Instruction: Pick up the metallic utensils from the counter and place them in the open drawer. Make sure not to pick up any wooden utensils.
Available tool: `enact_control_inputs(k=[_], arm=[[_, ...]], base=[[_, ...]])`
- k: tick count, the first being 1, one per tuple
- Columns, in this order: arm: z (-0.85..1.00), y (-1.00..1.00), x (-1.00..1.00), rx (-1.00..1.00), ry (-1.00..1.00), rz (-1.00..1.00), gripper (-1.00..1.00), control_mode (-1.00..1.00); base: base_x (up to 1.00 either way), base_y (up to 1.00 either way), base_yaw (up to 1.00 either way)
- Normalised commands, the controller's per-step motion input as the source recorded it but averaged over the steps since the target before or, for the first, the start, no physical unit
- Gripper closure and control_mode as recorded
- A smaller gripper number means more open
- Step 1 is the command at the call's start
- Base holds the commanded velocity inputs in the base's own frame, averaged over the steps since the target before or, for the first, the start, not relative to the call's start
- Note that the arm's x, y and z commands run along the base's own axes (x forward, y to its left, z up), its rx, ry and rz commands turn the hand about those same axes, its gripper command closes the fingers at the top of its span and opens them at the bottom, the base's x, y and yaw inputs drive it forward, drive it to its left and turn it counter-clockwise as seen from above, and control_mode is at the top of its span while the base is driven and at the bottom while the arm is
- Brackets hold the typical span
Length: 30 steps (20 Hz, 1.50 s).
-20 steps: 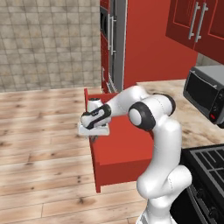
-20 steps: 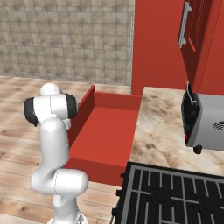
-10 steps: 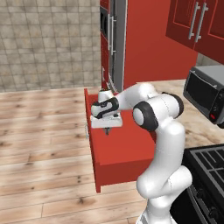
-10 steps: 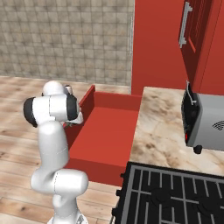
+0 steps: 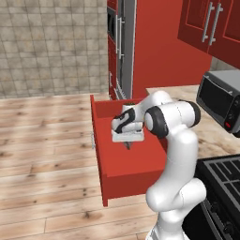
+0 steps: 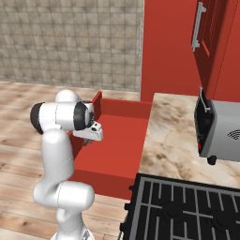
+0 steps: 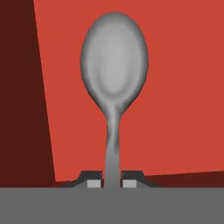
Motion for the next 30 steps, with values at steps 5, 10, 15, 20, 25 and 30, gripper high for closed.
enact_control_inputs(k=[5,10,15,20,25,30], arm=[[-0.3,-0.12,0.02,0.09,0.0,0.0,1.0,-1.0],[-0.35,-0.05,0.03,0.1,-0.22,0.0,1.0,-1.0],[-0.25,0.0,0.37,0.0,-0.01,-0.05,1.0,-1.0],[-0.23,0.0,0.23,0.0,0.13,-0.09,1.0,-1.0],[-0.11,-0.03,0.37,0.0,0.04,-0.06,1.0,-1.0],[-0.34,-0.02,0.33,0.0,0.01,-0.02,1.0,-1.0]], base=[[0.0,0.0,0.0],[0.0,0.0,0.0],[0.0,0.0,0.0],[0.0,0.0,0.0],[0.0,0.0,0.0],[0.0,0.0,0.0]])
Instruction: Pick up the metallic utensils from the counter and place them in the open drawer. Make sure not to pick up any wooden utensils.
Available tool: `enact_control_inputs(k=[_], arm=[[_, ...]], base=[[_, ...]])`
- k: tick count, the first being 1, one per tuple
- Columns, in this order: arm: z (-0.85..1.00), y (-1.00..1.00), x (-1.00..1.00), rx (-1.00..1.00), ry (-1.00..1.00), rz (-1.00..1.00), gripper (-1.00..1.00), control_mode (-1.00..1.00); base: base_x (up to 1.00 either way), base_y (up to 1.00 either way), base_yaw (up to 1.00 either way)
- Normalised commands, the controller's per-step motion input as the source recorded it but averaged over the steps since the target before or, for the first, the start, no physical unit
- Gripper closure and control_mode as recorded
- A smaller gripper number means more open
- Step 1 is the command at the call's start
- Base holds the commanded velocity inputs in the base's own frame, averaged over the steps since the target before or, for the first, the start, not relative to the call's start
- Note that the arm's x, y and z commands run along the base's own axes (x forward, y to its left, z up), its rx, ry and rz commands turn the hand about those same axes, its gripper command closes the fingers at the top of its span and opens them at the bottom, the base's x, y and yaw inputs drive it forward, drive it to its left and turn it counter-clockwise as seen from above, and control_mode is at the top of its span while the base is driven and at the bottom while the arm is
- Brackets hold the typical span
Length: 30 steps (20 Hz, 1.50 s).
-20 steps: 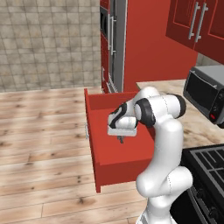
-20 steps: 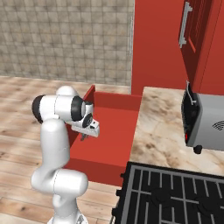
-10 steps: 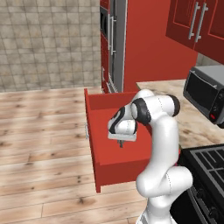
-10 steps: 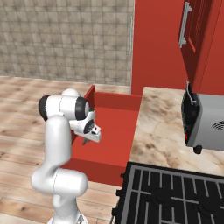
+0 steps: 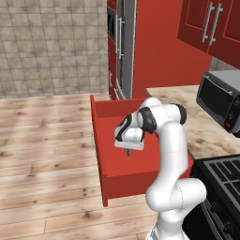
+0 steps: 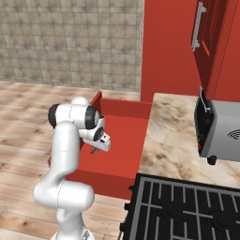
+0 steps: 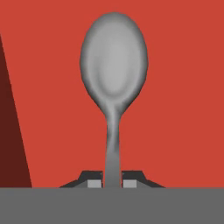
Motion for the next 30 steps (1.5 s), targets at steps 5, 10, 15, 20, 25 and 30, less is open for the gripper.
enact_control_inputs(k=[5,10,15,20,25,30], arm=[[-0.51,0.0,0.28,0.0,0.0,-0.01,1.0,-1.0],[-0.47,-0.04,0.31,0.0,0.0,0.0,1.0,-1.0],[-0.46,0.0,0.39,0.0,0.02,0.0,1.0,-1.0],[-0.44,0.0,0.32,0.0,0.03,0.0,1.0,-1.0],[-0.18,0.05,0.03,0.0,0.06,-0.01,-1.0,-1.0],[0.12,0.0,-0.11,-0.01,0.04,0.0,-1.0,-1.0]], base=[[0.0,0.0,0.0],[0.0,0.0,0.0],[0.0,0.0,0.0],[0.0,0.0,0.0],[0.0,0.0,0.0],[0.0,0.0,0.0]])
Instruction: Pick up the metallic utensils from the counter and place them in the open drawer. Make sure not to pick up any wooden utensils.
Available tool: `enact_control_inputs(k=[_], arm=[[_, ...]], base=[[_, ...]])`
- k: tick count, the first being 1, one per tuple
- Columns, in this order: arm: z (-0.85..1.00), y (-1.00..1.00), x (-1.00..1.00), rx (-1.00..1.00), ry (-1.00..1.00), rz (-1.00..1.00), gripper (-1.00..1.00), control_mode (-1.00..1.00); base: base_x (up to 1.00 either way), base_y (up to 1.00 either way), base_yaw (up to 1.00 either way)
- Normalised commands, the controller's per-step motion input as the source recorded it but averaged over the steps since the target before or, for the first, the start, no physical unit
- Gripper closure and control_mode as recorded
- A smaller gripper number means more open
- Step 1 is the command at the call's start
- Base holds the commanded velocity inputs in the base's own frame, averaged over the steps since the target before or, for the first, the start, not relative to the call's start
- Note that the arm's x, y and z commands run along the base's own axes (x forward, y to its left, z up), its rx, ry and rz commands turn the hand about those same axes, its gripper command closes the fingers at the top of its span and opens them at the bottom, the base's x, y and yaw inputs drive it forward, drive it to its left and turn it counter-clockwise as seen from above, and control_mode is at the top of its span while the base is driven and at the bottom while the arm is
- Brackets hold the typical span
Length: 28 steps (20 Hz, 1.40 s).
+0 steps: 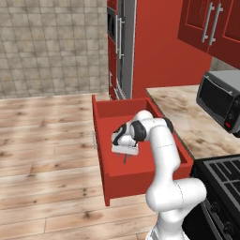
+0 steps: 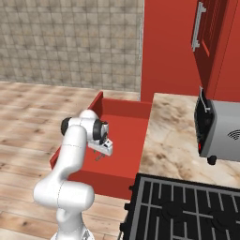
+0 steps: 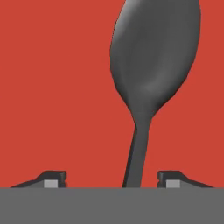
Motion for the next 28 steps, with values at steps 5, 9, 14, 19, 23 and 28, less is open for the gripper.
enact_control_inputs(k=[5,9,14,19,23,28], arm=[[0.64,0.0,-0.21,-0.01,0.01,0.0,-1.0,-1.0],[0.78,-0.14,-0.53,0.0,0.0,0.0,-1.0,-1.0],[0.76,-0.09,-0.8,0.0,-0.01,0.0,-1.0,-1.0],[0.87,-0.09,-0.96,0.0,-0.04,0.0,-1.0,-1.0],[1.0,-0.04,-0.83,0.0,-0.08,0.0,-1.0,-1.0],[1.0,-0.01,-0.57,0.0,-0.1,0.0,-1.0,-1.0]], base=[[0.0,0.0,0.0],[0.0,0.0,0.0],[0.0,0.0,0.0],[0.0,0.0,0.0],[0.0,0.0,0.0],[0.0,0.0,0.0]])
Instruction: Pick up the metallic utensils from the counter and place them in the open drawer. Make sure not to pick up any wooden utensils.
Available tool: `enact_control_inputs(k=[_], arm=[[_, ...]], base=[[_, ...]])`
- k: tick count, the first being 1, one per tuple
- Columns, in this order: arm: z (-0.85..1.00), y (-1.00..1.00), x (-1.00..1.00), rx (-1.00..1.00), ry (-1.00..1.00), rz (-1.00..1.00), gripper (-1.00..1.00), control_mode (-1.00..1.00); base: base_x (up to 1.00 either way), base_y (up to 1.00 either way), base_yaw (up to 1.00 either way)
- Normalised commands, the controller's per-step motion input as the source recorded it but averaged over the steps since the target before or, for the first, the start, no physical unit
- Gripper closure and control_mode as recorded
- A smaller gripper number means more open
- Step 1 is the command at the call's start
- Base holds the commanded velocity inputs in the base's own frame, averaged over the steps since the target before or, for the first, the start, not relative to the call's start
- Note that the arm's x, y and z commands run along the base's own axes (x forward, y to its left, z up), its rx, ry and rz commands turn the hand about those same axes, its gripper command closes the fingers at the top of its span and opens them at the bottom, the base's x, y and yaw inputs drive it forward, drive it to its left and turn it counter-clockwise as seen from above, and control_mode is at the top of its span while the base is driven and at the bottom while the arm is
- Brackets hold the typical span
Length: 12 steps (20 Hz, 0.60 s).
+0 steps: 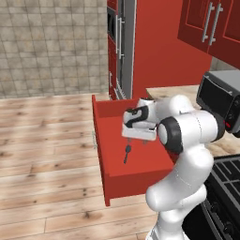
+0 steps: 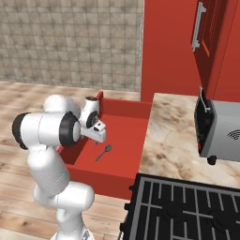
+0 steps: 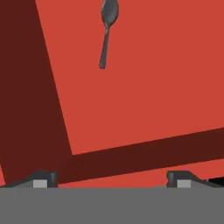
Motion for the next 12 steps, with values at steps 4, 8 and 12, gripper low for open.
enact_control_inputs(k=[4,8,12], arm=[[1.0,0.0,-0.63,0.0,-0.13,0.0,-1.0,-1.0],[0.98,0.0,-0.67,0.0,-0.11,0.0,-1.0,-1.0],[0.72,-0.01,-0.64,0.0,-0.08,0.0,-1.0,-1.0]], base=[[0.0,0.0,0.0],[0.0,0.0,0.0],[0.0,0.0,0.0]])
